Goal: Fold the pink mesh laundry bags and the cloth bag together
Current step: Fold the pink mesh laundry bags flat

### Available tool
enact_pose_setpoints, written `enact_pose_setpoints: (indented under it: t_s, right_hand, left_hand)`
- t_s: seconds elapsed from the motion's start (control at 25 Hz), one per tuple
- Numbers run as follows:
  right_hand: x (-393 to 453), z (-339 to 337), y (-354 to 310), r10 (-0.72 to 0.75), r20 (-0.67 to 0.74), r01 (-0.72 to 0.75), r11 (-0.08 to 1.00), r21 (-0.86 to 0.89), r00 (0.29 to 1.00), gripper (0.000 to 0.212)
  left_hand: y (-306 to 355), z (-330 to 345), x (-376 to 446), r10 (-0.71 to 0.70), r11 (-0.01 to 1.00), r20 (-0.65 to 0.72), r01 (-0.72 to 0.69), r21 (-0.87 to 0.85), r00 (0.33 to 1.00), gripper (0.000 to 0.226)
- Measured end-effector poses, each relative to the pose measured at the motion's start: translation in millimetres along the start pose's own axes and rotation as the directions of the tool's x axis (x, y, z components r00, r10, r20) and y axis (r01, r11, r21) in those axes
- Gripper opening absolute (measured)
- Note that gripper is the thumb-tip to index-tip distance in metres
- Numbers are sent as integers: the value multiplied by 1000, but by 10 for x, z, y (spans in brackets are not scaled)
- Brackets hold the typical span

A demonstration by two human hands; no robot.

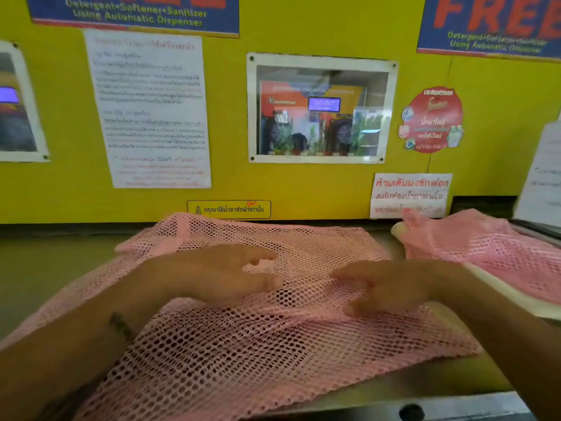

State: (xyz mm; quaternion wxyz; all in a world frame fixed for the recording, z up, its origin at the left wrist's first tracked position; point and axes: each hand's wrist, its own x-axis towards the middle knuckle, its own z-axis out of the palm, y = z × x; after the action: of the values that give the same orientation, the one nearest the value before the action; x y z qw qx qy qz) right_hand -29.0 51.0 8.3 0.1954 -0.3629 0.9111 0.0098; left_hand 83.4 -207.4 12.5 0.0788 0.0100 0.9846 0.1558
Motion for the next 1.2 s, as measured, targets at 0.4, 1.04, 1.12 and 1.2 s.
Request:
enact_pose_setpoints:
  t_s: [0.4,1.04,1.12,1.2]
  right_hand:
    - [-421,76,253,50,-54,-53,998,-44,997,94]
    - [326,-487,1038,-277,-103,231,917,-326,955,66]
    - [440,-448,1036,-331,-111,277,899,-340,937,58]
    - [511,-394,1010,-394,-118,332,874,-354,912,53]
  left_hand:
    - [-43,177,45,-85,991,94,75,108,992,95]
    - [1975,1082,357,129,989,-250,-142,-34,960,35]
    - [1957,1130,301,31,988,-325,-78,-135,945,13]
    - [1940,1100,64,-10,953,-454,-129,-274,891,16]
